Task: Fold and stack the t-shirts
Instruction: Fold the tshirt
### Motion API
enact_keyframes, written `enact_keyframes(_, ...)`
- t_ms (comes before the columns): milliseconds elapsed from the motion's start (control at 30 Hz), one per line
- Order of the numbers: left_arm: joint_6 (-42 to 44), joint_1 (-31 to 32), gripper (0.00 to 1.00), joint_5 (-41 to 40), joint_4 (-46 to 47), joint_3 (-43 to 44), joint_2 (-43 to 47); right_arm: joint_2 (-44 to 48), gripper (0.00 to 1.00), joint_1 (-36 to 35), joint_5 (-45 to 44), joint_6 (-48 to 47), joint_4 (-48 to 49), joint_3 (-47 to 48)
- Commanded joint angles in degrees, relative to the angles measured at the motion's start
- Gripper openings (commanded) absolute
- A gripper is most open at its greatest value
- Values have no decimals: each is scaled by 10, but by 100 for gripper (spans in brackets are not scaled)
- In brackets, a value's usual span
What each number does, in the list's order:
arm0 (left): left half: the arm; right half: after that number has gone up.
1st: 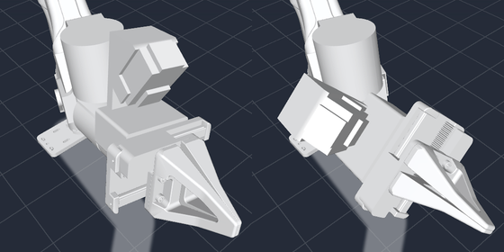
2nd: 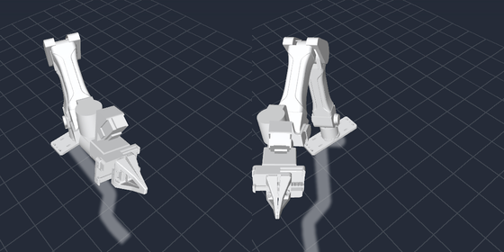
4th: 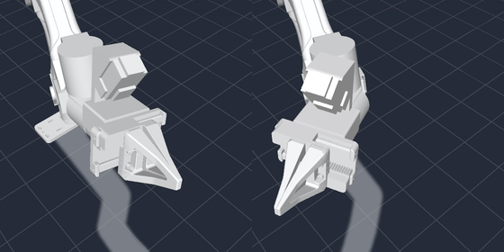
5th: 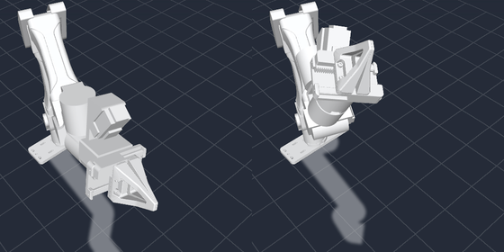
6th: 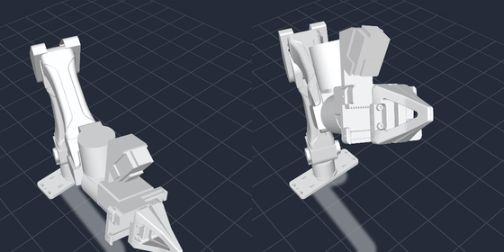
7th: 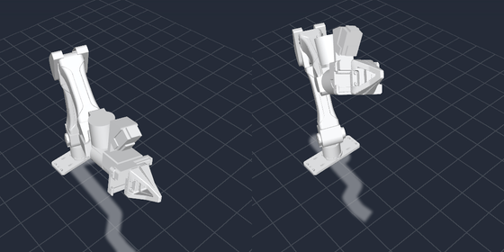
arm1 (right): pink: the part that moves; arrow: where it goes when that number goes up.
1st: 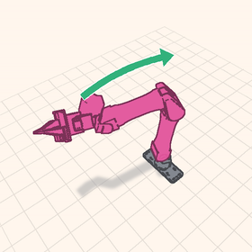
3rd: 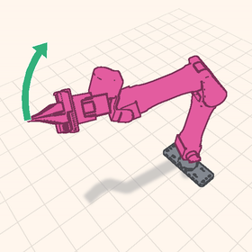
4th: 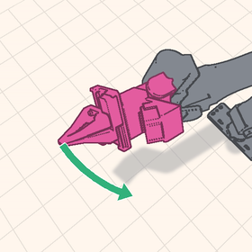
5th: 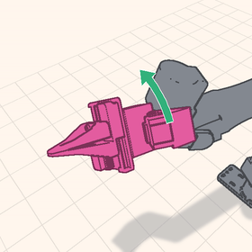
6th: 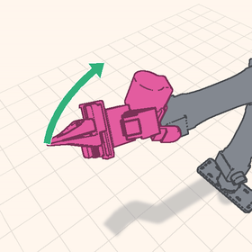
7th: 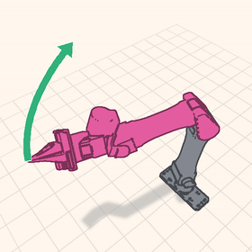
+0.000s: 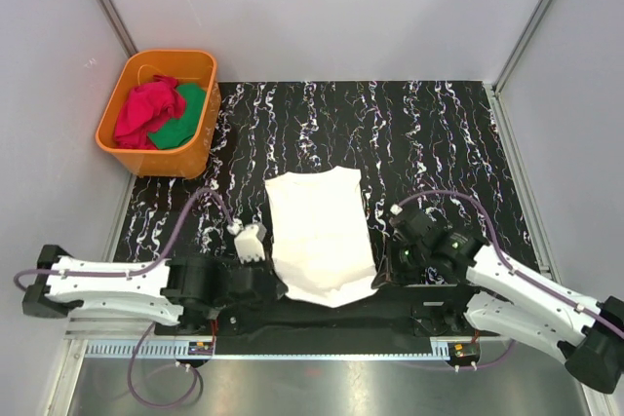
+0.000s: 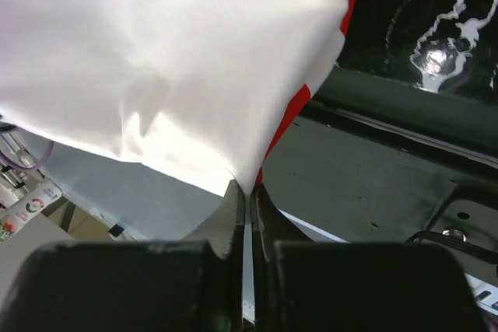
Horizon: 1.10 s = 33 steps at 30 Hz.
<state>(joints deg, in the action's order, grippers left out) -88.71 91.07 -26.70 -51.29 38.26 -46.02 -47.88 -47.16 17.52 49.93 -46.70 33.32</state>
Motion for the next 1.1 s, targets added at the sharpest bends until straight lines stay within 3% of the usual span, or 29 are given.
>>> enact_keyframes(0, 104, -75, 0, -15, 5, 47, 23, -53, 0, -2, -44, -26, 13, 74)
enact_keyframes(167, 208, -198, 0, 14, -5, 98, 15, -120, 0, 43, -22, -92, 10, 156)
enact_keyframes(300, 290, -276, 0, 59, 16, 113, 10, -168, 0, 129, 33, -149, 0, 221)
enact_keyframes(633, 427, -497, 0, 206, 101, 126, -50, -277, 0, 190, 105, -215, 2, 322)
enact_keyframes(900, 502, -615, 0, 297, 144, 167, -140, -373, 0, 242, 155, -239, 15, 390)
enact_keyframes(1067, 524, -655, 0, 331, 166, 186, -182, -419, 0, 266, 173, -248, 25, 424)
